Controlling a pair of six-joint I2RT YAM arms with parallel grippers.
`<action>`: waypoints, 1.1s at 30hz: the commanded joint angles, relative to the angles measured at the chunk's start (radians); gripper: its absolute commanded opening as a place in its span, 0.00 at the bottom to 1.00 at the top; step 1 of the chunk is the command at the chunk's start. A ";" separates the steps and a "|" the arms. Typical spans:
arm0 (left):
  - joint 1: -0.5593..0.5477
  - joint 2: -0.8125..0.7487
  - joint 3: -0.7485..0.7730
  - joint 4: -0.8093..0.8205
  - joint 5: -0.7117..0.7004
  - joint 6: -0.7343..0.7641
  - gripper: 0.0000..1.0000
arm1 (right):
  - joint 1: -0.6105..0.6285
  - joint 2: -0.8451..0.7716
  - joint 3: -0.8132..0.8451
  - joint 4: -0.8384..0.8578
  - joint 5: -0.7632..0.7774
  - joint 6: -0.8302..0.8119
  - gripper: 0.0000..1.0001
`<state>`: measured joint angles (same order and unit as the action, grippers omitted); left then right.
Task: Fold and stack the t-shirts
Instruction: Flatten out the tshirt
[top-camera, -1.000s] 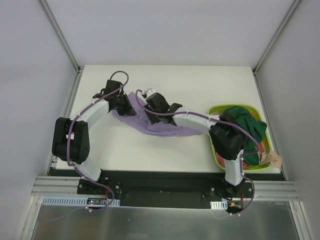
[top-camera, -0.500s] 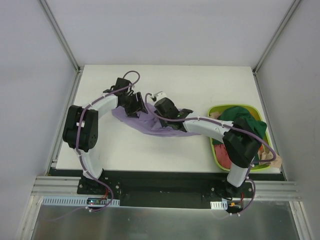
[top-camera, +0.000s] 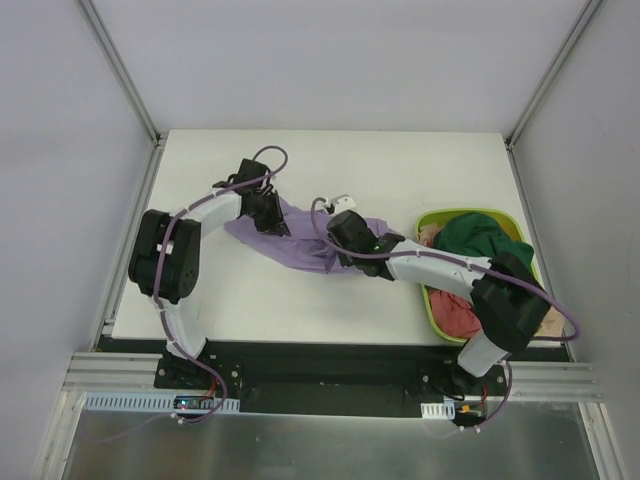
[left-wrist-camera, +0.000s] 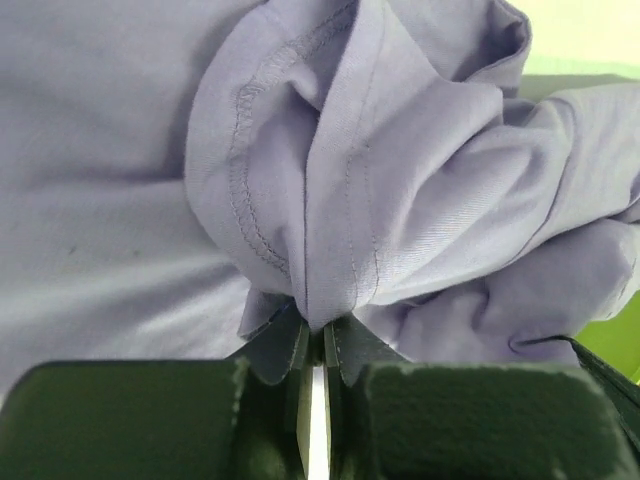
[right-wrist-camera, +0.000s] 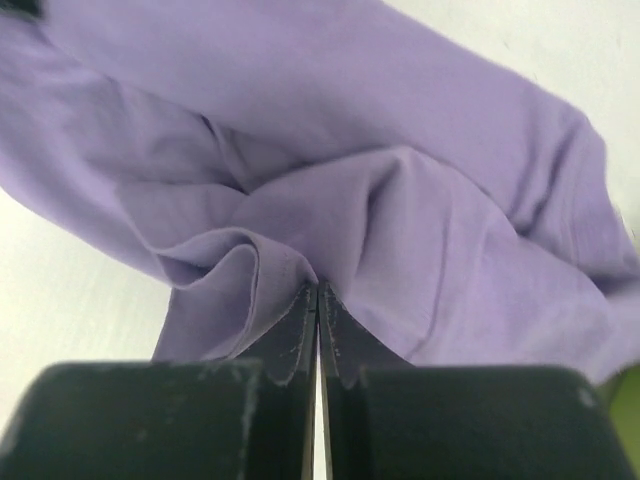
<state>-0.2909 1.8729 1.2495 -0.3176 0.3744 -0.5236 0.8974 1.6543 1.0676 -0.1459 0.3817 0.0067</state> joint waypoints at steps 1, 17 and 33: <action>0.015 -0.181 -0.067 -0.003 -0.103 -0.027 0.00 | 0.005 -0.168 -0.122 -0.056 0.074 0.088 0.01; 0.190 -0.920 -0.358 -0.035 -0.397 -0.130 0.00 | 0.006 -0.519 -0.518 -0.089 -0.041 0.249 0.01; 0.190 -1.025 -0.410 -0.087 -0.344 -0.147 0.00 | 0.014 -0.528 -0.364 -0.138 -0.007 0.248 0.88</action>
<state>-0.0986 0.8494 0.8490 -0.4072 0.0174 -0.6464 0.9077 1.1378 0.6502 -0.3099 0.3527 0.2531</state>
